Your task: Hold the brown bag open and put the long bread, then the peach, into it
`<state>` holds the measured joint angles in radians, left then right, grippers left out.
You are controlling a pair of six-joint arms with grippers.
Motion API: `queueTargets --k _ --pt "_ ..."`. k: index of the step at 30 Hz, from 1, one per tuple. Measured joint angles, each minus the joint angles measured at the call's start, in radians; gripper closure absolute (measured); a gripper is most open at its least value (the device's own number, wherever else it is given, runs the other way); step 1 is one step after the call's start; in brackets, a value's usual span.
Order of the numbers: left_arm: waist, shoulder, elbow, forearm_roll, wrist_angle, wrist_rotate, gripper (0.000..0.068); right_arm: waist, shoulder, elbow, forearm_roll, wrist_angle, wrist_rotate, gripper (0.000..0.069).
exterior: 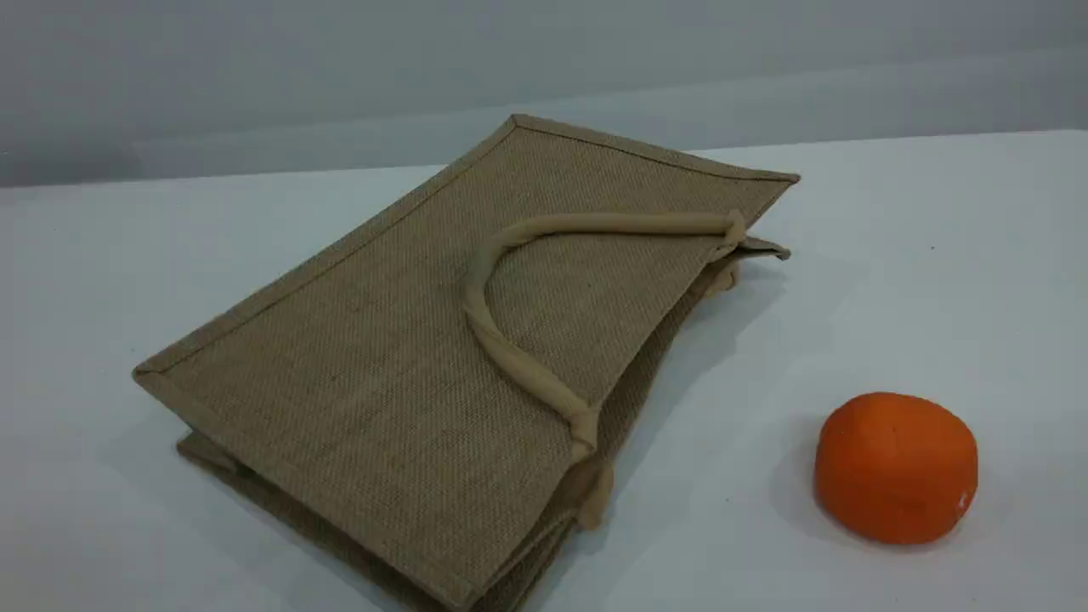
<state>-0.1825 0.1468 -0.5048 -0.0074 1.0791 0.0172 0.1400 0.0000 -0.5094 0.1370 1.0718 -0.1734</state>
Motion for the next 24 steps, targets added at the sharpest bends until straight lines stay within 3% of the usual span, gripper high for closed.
queueTargets --k 11,20,24 --pt "0.014 0.0 0.0 0.0 0.0 0.0 0.0206 0.0 0.0 0.0 0.0 0.0 -0.001 0.0109" --pt "0.183 -0.027 0.0 0.007 0.001 0.0 0.0206 -0.044 0.0 0.0 -0.001 0.0 -0.001 0.0109" --pt "0.209 -0.087 0.0 0.007 0.0 0.0 0.0206 -0.061 0.0 0.0 -0.001 0.0 0.0 0.0109"
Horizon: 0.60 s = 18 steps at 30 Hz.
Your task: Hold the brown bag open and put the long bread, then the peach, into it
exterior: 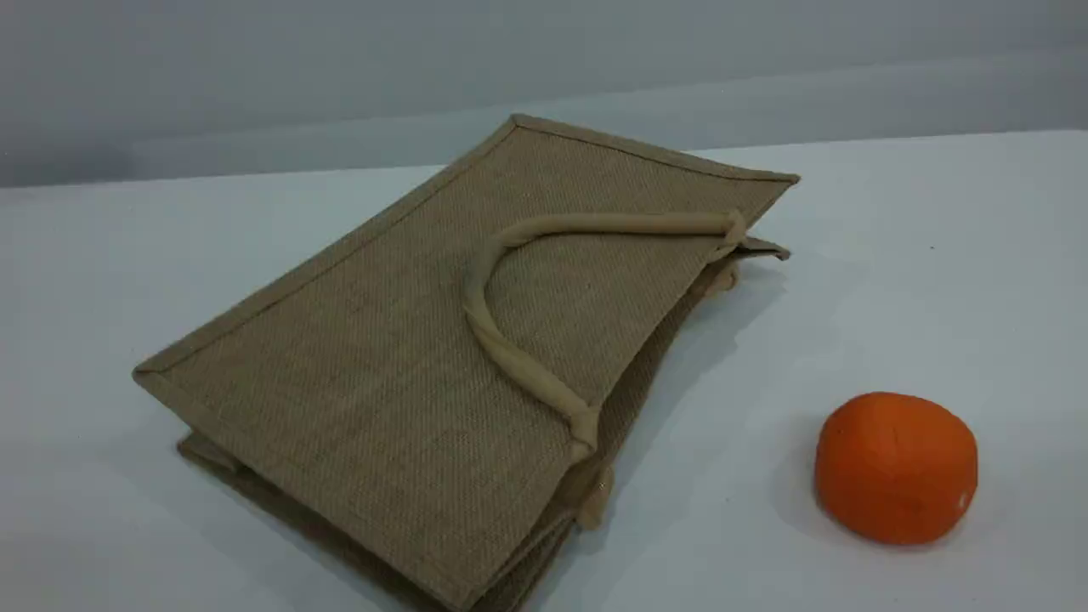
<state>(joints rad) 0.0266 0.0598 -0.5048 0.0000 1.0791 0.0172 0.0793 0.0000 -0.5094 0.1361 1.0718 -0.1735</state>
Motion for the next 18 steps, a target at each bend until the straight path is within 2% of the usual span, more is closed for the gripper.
queueTargets --k 18 --pt "-0.011 -0.06 0.0 0.0 0.0 0.0 0.0206 -0.031 0.0 0.0 0.0 0.0 -0.001 0.0109"
